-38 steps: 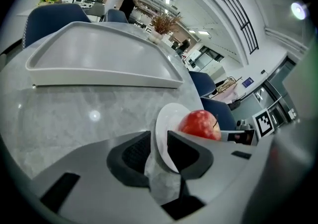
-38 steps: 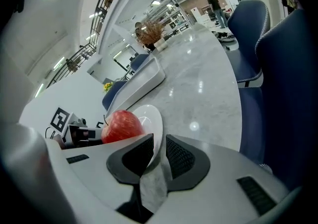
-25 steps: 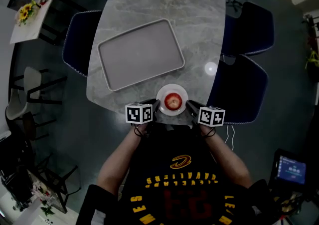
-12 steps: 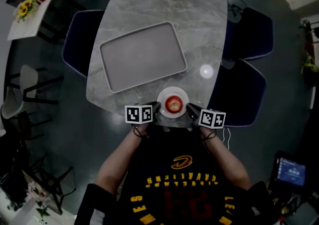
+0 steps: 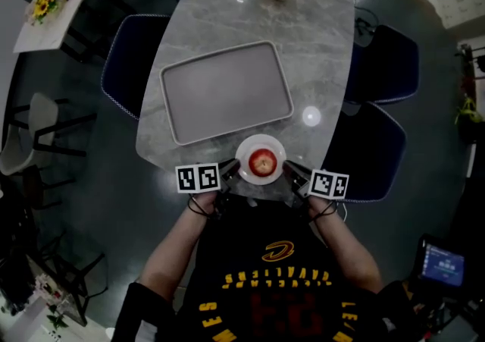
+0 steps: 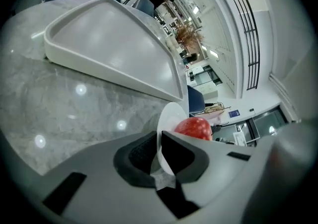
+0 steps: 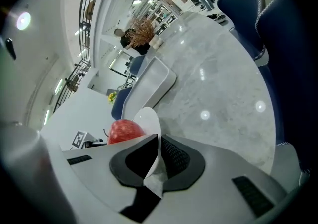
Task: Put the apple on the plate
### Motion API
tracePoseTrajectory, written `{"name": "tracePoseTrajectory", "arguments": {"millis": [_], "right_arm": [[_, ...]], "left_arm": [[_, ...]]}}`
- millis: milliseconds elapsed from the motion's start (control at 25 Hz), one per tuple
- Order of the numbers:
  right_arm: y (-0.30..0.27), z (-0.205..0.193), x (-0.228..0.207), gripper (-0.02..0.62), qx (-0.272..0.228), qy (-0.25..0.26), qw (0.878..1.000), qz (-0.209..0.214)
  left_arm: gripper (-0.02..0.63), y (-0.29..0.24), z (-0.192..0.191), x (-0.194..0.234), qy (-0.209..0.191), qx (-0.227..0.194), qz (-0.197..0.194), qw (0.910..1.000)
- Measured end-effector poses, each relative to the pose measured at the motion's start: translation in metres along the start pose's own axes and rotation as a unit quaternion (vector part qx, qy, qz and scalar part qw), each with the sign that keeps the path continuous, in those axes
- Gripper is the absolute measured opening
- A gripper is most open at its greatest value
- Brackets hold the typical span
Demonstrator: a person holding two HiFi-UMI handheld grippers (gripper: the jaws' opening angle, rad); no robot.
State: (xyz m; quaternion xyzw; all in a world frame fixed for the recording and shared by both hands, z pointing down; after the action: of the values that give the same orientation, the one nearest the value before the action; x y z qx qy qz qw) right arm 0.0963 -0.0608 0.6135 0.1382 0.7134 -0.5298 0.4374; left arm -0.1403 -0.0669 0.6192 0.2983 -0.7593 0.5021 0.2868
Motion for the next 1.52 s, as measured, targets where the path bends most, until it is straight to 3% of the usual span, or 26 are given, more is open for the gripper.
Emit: {"name": "tracePoseTrajectory", "arguments": {"millis": [400,520,720,840,1000,1120,1240,1520], "right_arm": [[-0.022,0.026,0.069,0.029,0.011,-0.025,0.995,0.096],[-0.032,0.038,0.097,0.029,0.011,-0.003,0.990,0.143],[-0.046,0.062,0.128,0.028,0.008,0.019,0.986,0.165],[-0.055,0.077,0.138,0.026,0.007,0.027,0.986,0.166],[-0.067,0.093,0.140,0.026,-0.001,-0.010,0.992,0.127],[-0.085,0.108,0.146,0.026,-0.003,-0.013,0.991,0.130],[-0.096,0.116,0.143,0.026,-0.005,-0.041,0.993,0.106],[-0.127,0.136,0.138,0.026,0.013,-0.038,0.993,0.111]], "left_arm": [[0.020,0.053,0.061,0.002,0.044,-0.088,-0.071,0.9926],[0.020,0.066,0.082,0.003,0.043,-0.104,-0.085,0.9900],[0.018,0.080,0.118,0.013,0.042,-0.123,-0.102,0.9862],[0.018,0.082,0.136,0.020,0.044,-0.126,-0.112,0.9847],[0.018,0.079,0.160,0.034,0.045,-0.126,-0.116,0.9843],[0.018,0.074,0.180,0.047,0.046,-0.126,-0.114,0.9844],[0.018,0.068,0.192,0.056,0.048,-0.125,-0.109,0.9851],[0.020,0.046,0.207,0.080,0.052,-0.100,-0.084,0.9900]]}}
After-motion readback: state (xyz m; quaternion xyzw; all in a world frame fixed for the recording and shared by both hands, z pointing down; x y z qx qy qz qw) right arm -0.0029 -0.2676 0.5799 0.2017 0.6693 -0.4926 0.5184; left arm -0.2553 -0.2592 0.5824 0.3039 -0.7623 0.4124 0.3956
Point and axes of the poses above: the fingertips, and each gripper's own axes: y backward along the fingers, x to its left, z out of its top, the point moved 6 cm from there along y, backward along the fingers, and after that the axes turned 14 degrees about -y, right-handed, at the moved point
